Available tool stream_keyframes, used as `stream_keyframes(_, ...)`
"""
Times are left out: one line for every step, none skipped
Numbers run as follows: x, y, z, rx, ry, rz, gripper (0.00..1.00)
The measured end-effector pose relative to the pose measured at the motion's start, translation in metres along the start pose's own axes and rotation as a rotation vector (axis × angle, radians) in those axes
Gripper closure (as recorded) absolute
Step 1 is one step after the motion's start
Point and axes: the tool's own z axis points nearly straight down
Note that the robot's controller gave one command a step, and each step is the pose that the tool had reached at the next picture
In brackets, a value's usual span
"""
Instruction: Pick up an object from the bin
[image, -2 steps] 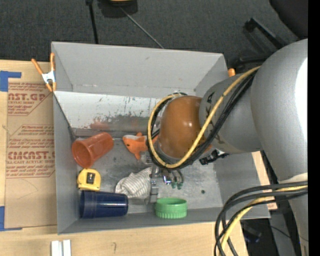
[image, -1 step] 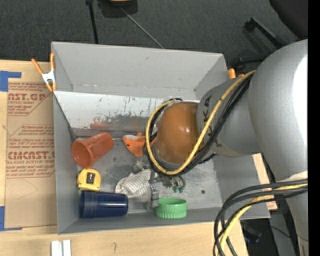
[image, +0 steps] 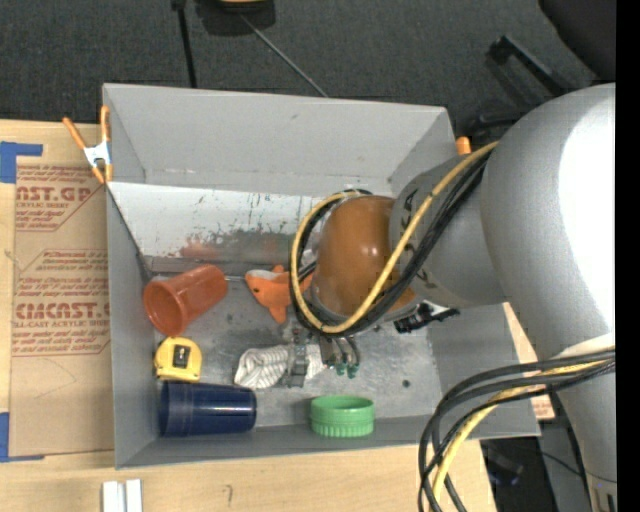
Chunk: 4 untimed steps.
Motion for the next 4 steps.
stream_keyframes(0.0, 0.0, 0.0, 0.0, 0.0, 0.0, 1.0)
stream_keyframes(0.001, 0.0, -0.003, 0.0, 0.003, 0.001, 1.0)
stream_keyframes(0.003, 0.0, -0.02, 0.002, 0.011, 0.0, 1.0)
stream_keyframes(0.003, 0.0, -0.045, 0.002, 0.008, 0.001, 1.0)
